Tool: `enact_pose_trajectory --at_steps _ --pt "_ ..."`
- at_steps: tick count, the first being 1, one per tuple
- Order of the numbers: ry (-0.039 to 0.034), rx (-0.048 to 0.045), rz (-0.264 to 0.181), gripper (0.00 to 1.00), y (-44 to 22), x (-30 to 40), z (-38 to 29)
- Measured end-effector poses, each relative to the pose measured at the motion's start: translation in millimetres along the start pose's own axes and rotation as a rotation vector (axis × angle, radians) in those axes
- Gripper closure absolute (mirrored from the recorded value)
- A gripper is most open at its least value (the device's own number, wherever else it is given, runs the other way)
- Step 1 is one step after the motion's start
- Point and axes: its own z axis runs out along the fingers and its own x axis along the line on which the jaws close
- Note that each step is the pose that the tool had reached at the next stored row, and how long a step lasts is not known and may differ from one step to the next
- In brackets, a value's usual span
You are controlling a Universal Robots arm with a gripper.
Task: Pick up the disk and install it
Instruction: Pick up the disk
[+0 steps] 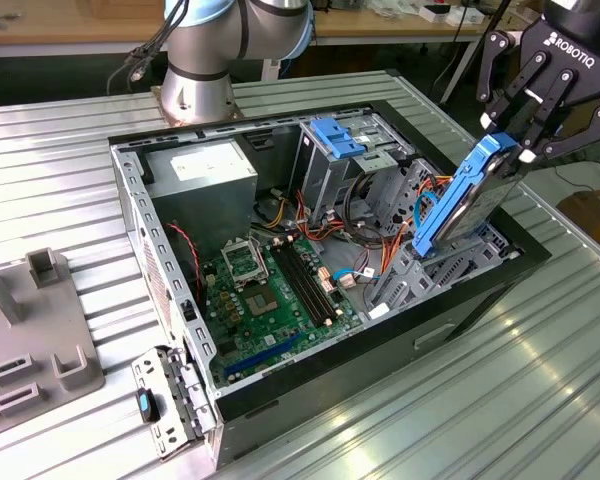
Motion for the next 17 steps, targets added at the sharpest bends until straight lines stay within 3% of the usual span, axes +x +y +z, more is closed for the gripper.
enact_pose_trajectory --at_steps 6,17 --pt "-0.0039 0.0001 0.000 0.63 0.0 -0.2 1.1" --pt "-0.0043 0.0001 0.001 0.63 0.6 0.1 3.8"
